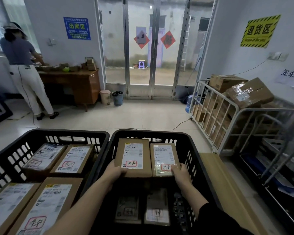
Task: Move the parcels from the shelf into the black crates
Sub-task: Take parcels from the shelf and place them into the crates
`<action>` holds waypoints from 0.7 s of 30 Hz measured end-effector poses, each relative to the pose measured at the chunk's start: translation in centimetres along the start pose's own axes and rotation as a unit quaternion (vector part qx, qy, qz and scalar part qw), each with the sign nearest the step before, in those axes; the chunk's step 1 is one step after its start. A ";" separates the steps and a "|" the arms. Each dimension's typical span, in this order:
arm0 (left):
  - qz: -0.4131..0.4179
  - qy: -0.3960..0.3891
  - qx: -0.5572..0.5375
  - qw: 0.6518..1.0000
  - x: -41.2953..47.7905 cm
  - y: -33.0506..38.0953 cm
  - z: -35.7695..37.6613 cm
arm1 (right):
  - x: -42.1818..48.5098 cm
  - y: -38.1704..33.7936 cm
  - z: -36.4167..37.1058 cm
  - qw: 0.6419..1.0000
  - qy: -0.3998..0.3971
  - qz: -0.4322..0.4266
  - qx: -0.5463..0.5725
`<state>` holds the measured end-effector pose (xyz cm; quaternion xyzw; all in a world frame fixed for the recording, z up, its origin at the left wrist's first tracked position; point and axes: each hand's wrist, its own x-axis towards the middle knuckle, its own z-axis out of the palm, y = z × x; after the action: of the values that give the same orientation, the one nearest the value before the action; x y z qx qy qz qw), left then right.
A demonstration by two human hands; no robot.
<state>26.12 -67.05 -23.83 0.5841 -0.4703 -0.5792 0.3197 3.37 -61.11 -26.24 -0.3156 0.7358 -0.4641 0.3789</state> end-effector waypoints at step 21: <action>0.095 0.074 0.206 0.971 -0.9 -1.1 0.4 | 1.3 0.8 0.6 0.998 0.005 -0.020 -0.054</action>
<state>26.01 -65.80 -24.58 0.6312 -0.6081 -0.3920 0.2795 3.08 -62.17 -27.47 -0.3483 0.7551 -0.4328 0.3482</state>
